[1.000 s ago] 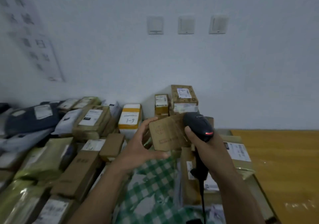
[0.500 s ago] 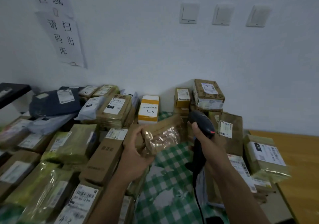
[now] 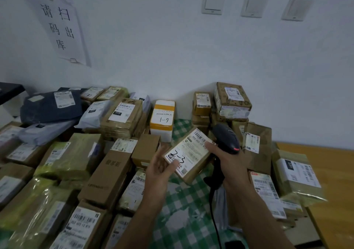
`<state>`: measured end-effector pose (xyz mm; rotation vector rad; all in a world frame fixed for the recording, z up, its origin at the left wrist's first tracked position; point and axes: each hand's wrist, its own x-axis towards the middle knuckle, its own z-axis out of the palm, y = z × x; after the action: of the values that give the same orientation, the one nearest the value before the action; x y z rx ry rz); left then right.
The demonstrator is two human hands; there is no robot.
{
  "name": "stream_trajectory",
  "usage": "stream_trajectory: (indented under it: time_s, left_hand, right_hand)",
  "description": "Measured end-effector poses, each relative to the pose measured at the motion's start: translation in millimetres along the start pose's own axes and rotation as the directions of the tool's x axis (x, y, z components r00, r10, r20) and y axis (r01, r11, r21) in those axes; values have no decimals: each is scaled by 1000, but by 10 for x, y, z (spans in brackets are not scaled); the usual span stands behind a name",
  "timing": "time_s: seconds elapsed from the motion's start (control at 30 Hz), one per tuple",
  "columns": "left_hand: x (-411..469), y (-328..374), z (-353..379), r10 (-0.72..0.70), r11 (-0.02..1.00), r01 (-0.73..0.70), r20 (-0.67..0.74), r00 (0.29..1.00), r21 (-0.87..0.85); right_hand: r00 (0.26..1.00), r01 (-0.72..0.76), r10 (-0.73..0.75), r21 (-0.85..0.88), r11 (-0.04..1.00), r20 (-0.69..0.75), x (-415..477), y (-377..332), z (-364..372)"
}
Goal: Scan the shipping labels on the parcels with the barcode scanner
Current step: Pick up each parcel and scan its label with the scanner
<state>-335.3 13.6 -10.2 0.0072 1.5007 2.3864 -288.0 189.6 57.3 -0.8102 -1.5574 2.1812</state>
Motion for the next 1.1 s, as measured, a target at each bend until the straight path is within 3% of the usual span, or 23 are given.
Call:
stream_trajectory:
  time_s: [0.13,0.27,0.33,0.47,0.7,1.1]
  left_hand:
    - [41,112,-149,-274,945,238,146,951,222]
    - [142,184,-293,-414,796,196,278,867,573]
    - [194,121,-263,-398,766,179,239,886,617]
    - [296,-17,-144,-243,831,187,39,969,523]
    - [586,-238,-5,-122,871,142,-74,990,470]
    - [839,-410,-44,-72,828,124,-115,991,547]
  right_hand:
    - [996,51,-42,-116,992,74,47,-21,-76]
    - [976,170,-126,-262,950,176,101,-46,-119]
    - [968,224,-167,-345,912,186,104,-37,-93]
    - [959,273,-203,-470,839,196,82,-31,-90]
    - [943,239,7,-695,678,331,-20,9,-112]
    - [942,242,4,-689,683,335,-32,-18,-175]
